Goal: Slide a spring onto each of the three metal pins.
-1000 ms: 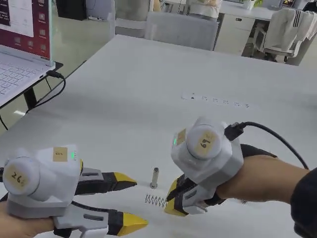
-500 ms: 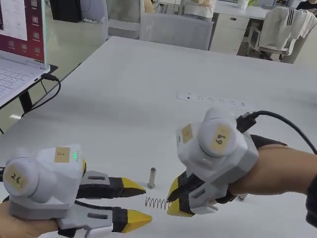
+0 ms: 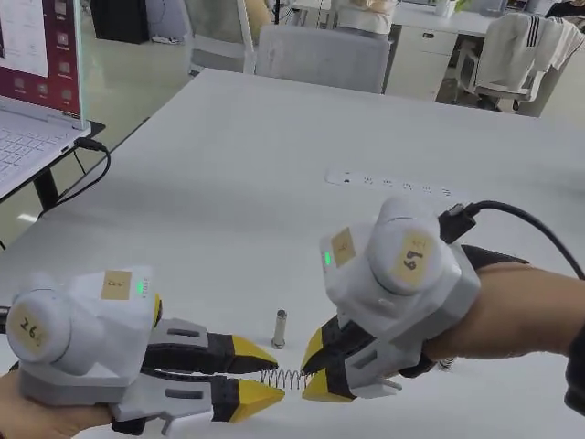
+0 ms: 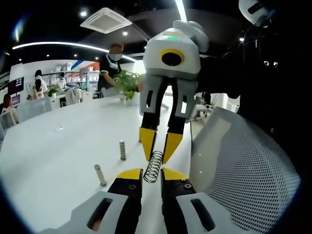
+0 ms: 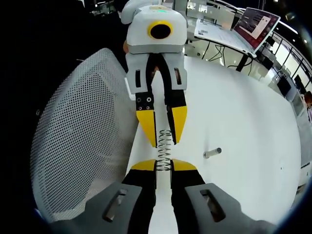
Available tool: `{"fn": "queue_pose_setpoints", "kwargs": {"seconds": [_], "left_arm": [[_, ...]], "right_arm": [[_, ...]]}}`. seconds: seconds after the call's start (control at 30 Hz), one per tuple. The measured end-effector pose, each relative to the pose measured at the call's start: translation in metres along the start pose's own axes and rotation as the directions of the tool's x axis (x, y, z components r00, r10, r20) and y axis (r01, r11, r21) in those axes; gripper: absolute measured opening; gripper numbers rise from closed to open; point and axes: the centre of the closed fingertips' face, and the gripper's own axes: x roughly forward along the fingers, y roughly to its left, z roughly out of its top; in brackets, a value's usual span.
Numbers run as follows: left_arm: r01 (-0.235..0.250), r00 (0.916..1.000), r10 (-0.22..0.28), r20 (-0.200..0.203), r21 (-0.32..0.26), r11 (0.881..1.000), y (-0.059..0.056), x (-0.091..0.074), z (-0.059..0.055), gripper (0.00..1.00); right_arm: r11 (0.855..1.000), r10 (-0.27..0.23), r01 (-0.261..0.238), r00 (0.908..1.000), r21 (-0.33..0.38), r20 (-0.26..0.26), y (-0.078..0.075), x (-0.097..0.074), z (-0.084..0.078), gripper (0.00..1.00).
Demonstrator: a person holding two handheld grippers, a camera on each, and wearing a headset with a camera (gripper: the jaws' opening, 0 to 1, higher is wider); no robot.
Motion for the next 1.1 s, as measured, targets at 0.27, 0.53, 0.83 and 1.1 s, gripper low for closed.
{"fn": "queue_pose_setpoints", "kwargs": {"seconds": [0.27, 0.53, 0.83, 1.1], "left_arm": [[0.000, 1.0000, 0.000, 0.004, -0.002, 1.000, 0.001, -0.001, 0.000, 0.04], [0.018, 0.9998, -0.018, 0.005, -0.016, 1.000, -0.001, 0.000, 0.001, 0.03], [0.035, 0.9993, -0.035, 0.014, -0.012, 0.999, -0.005, 0.000, 0.007, 0.02], [0.039, 0.9988, -0.039, 0.030, -0.005, 0.999, -0.007, 0.000, 0.014, 0.02]], "right_arm": [[1.000, -0.010, 0.010, 0.9999, -0.018, 0.007, -0.002, -0.001, 0.001, 0.08], [1.000, -0.006, 0.006, 0.9999, -0.016, 0.009, -0.002, -0.001, 0.000, 0.09], [1.000, -0.003, 0.003, 0.9999, 0.011, 0.013, -0.002, 0.003, -0.003, 0.12], [1.000, 0.008, -0.008, 1.0000, 0.028, 0.004, 0.000, 0.008, -0.010, 0.12]]}}
